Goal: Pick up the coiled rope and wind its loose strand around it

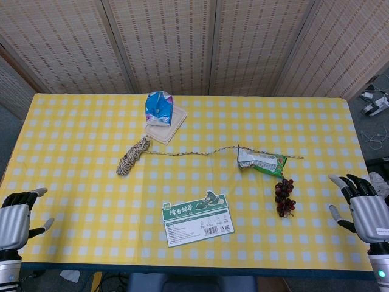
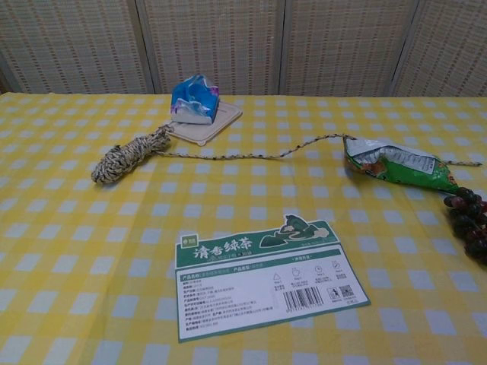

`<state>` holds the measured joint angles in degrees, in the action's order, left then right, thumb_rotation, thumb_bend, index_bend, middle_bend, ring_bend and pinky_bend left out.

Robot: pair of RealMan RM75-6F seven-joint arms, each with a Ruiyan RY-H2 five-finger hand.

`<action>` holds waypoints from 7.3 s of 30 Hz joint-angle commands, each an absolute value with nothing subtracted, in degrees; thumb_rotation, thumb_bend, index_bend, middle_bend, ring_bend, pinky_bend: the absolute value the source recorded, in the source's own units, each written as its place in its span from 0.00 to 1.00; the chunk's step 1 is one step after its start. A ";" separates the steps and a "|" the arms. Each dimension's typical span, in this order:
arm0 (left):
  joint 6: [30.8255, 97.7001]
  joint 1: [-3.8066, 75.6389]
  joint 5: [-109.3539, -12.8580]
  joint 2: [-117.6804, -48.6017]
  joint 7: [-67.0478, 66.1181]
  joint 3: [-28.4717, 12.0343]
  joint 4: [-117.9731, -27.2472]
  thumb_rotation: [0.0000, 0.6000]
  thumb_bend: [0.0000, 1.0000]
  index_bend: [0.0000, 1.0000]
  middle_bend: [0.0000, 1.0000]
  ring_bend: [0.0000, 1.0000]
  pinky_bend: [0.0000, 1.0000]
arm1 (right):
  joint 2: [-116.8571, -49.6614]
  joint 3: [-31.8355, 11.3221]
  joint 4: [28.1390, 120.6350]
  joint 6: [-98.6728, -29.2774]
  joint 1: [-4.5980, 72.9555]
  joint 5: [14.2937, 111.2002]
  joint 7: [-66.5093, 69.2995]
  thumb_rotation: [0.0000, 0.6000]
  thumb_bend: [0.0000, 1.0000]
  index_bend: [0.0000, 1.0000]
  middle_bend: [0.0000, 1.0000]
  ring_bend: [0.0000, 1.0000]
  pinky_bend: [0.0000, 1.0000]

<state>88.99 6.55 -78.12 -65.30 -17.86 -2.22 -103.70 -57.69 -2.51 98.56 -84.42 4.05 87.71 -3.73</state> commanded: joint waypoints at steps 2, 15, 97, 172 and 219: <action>88.63 6.59 -78.06 -65.51 -18.31 -2.47 -103.77 1.00 0.17 0.34 0.34 0.28 0.20 | -57.79 -2.60 98.34 -84.28 4.18 87.62 -3.62 1.00 0.33 0.18 0.23 0.13 0.16; 81.71 13.34 -74.79 -67.99 -20.53 -8.61 -101.92 1.00 0.17 0.34 0.34 0.28 0.20 | -57.12 -4.43 99.32 -84.91 5.28 87.43 -5.09 1.00 0.33 0.18 0.23 0.13 0.16; 55.89 54.06 -30.29 -112.03 -50.88 -20.98 -44.62 0.60 0.17 0.61 0.70 0.58 0.35 | -55.08 -4.68 100.61 -84.70 4.37 83.95 -6.88 1.00 0.33 0.18 0.23 0.13 0.16; 74.79 33.09 -73.49 -72.18 -20.29 -13.06 -103.93 0.59 0.23 0.73 0.84 0.67 0.39 | -82.63 -14.22 81.13 -48.90 43.62 56.45 -32.64 1.00 0.30 0.28 0.28 0.16 0.18; 75.62 31.93 -74.87 -72.04 -23.40 -12.62 -105.55 0.59 0.23 0.73 0.84 0.67 0.39 | -100.10 -13.46 57.00 -43.82 56.61 46.93 -35.75 1.00 0.34 0.50 0.31 0.17 0.21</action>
